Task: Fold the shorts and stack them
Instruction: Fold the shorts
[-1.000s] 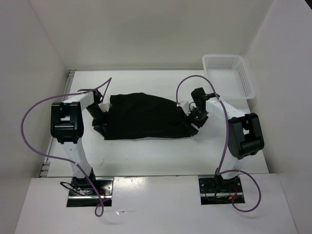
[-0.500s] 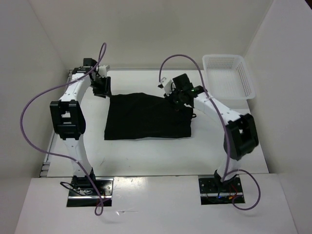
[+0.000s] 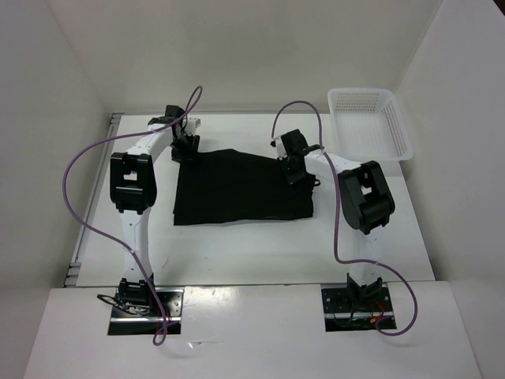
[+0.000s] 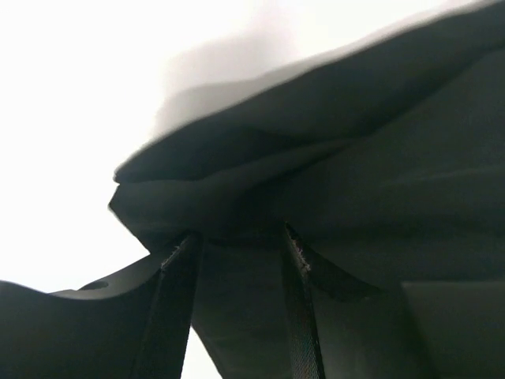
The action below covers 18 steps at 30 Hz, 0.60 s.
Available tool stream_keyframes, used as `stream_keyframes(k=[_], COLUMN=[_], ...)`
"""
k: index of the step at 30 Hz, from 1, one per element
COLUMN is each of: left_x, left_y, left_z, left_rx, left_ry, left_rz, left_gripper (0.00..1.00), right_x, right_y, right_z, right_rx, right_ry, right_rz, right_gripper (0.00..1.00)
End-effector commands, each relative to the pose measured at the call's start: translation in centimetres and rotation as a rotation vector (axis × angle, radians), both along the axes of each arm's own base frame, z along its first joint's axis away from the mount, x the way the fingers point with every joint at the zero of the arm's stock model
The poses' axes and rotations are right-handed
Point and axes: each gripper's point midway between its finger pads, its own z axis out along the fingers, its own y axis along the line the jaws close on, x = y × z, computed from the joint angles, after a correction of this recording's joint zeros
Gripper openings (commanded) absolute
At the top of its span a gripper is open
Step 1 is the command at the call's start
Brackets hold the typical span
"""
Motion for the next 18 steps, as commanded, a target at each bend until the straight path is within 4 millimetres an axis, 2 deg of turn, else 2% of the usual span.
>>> stream_keyframes(k=[1,2,4,5,6,7,8,9,10,11,13,14,15,16,17,18], left_x=[2.1,2.1,2.1,2.0,2.0,2.0,2.1,2.0,2.1,1.8,1.6,1.0,0.7,0.6,0.3,0.1], left_y=[2.6,3.0,3.0,2.7,2.5,1.9,1.7,1.2,1.2,1.2,1.0,0.9,0.7,0.7,0.5,0.5], left_z=[-0.7,-1.1,-1.1,-1.1,-1.1,-1.0,-0.5,-0.5,0.0,-0.3,0.5,0.2,0.4,1.0,0.7,0.9], left_rx=[0.074,0.074,0.074,0.058,0.045,0.016,0.005,0.005,0.004,0.005,-0.004,-0.012,-0.022,-0.022,-0.034,-0.034], left_ry=[-0.054,-0.045,-0.045,-0.044,-0.043,-0.042,-0.051,-0.051,-0.062,-0.051,-0.060,-0.046,-0.044,-0.053,-0.043,-0.043], left_rz=[0.052,0.061,0.061,0.054,0.048,0.036,0.031,0.021,0.021,0.021,0.017,0.013,0.009,0.009,0.003,0.003], left_gripper=[0.51,0.51,0.51,0.51,0.51,0.52,0.52,0.52,0.52,0.52,0.52,0.55,0.56,0.56,0.56,0.56], right_x=[2.4,2.7,3.3,3.6,4.7,4.1,4.4,4.2,3.7,2.7,1.0,0.0,-1.1,-1.7,-2.4,-3.7], right_y=[-1.8,-1.7,-1.0,-0.3,0.8,1.2,0.9,1.7,1.4,0.9,-1.0,-1.7,-2.9,-3.5,-3.7,-4.3], right_z=[1.5,1.9,2.9,4.2,6.9,8.0,9.6,12.0,12.4,12.5,12.6,12.2,10.9,11.3,11.0,9.5], right_rx=[-0.048,-0.048,-0.026,0.021,0.088,0.144,0.224,0.311,0.336,0.354,0.345,0.345,0.331,0.339,0.354,0.353], right_ry=[-0.127,-0.138,-0.148,-0.153,-0.185,-0.150,-0.138,-0.137,-0.119,-0.080,-0.055,-0.023,0.016,0.011,0.029,0.078], right_rz=[-0.096,-0.089,-0.059,-0.030,-0.004,0.010,-0.027,-0.009,-0.027,-0.065,-0.130,-0.183,-0.234,-0.254,-0.264,-0.306], right_gripper=[0.00,0.00,0.08,0.13,0.24,0.31,0.41,0.51,0.62,0.63,0.65,0.65,0.65,0.63,0.62,0.62])
